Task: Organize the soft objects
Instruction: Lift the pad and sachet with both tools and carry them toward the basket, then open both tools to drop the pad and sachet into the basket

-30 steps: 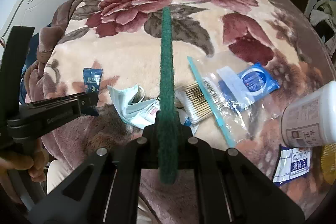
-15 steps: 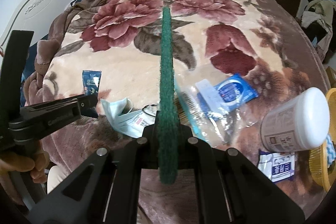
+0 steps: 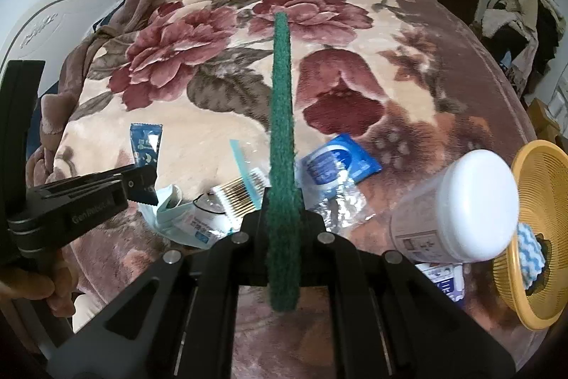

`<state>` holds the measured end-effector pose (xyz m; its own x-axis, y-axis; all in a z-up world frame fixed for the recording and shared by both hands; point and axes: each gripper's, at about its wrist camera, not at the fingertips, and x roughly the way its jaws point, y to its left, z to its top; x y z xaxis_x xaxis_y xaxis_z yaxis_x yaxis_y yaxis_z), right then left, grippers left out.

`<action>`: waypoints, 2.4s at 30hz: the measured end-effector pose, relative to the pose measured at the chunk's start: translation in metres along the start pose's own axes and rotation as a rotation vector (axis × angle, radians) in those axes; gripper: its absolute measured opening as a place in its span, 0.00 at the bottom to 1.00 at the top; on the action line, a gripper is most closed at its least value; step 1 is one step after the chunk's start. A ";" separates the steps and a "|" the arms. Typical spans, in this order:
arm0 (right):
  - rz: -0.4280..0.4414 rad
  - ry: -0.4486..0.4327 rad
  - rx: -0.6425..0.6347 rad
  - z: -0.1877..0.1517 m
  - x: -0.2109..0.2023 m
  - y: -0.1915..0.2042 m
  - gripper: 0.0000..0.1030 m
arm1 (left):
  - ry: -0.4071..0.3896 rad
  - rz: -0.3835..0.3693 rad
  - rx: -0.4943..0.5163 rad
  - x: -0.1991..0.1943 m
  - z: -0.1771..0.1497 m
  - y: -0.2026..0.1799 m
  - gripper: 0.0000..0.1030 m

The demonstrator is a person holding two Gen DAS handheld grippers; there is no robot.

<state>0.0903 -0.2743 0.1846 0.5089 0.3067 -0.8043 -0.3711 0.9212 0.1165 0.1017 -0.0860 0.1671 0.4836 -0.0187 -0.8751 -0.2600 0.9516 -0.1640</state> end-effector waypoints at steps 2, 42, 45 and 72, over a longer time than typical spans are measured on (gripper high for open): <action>-0.003 -0.003 0.006 0.001 -0.002 -0.005 0.08 | -0.001 -0.003 0.011 0.001 0.002 -0.007 0.18; -0.160 -0.141 0.285 -0.021 -0.092 -0.166 0.08 | 0.004 -0.269 0.357 -0.029 -0.004 -0.242 0.18; -0.183 -0.154 0.329 -0.028 -0.099 -0.184 0.08 | 0.014 -0.313 0.392 -0.029 -0.011 -0.266 0.18; -0.322 -0.181 0.717 -0.094 -0.133 -0.314 0.81 | 0.049 -0.453 0.503 -0.004 -0.045 -0.392 0.98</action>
<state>0.0661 -0.6273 0.1999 0.6467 -0.0221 -0.7624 0.3724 0.8815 0.2903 0.1641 -0.4733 0.2139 0.4120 -0.4514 -0.7915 0.3851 0.8735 -0.2978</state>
